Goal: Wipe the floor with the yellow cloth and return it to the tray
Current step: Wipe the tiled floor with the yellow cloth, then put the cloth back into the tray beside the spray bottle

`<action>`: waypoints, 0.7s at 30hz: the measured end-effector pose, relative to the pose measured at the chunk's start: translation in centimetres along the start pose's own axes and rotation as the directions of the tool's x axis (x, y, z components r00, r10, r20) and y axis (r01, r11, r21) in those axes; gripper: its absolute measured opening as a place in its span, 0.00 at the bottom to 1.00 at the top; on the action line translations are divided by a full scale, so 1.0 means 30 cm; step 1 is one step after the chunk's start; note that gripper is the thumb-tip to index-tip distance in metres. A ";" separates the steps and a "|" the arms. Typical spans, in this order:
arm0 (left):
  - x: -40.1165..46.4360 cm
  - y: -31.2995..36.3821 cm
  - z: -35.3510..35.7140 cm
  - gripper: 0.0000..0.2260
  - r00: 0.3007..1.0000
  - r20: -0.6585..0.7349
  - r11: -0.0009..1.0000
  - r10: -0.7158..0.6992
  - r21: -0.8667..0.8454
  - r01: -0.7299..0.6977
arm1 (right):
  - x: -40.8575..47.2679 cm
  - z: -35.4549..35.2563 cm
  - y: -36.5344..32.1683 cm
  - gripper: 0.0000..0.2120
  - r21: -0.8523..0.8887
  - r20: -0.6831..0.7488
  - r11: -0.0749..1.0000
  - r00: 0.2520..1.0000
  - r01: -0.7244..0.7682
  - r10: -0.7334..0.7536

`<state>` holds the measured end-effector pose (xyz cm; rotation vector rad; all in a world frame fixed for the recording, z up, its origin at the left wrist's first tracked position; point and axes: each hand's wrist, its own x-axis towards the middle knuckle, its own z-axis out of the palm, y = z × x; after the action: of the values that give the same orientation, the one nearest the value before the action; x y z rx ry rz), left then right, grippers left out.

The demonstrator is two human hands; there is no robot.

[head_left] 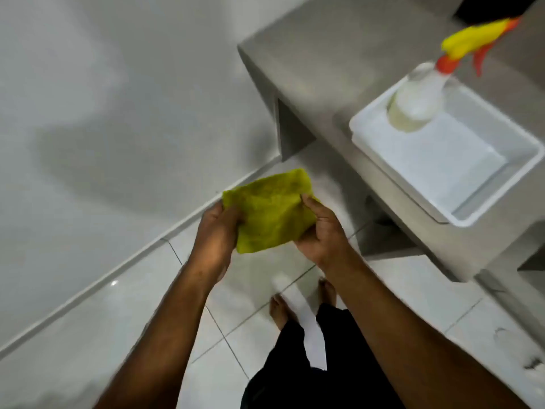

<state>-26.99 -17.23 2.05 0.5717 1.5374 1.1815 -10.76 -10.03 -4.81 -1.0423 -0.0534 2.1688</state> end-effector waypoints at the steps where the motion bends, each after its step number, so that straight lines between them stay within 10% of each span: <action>1: -0.034 0.027 -0.020 0.16 1.000 -0.013 1.000 0.009 -0.027 -0.009 | -0.042 0.033 -0.026 0.10 -0.042 0.032 0.999 0.999 0.031 -0.030; 7: -0.166 0.064 0.024 0.10 0.996 -0.087 0.985 -0.014 -0.174 -0.001 | -0.239 0.121 -0.206 0.28 -0.308 0.167 0.924 0.969 0.227 -0.182; 21: -0.015 0.100 0.568 0.11 0.979 0.188 0.990 -0.074 0.129 0.051 | -0.353 -0.064 -0.769 0.08 -0.713 -0.016 0.508 0.714 0.483 -0.700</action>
<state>-11.80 -9.87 5.86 0.6942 1.4579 0.9589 8.52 0.00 8.46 -1.4648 -0.9889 1.2954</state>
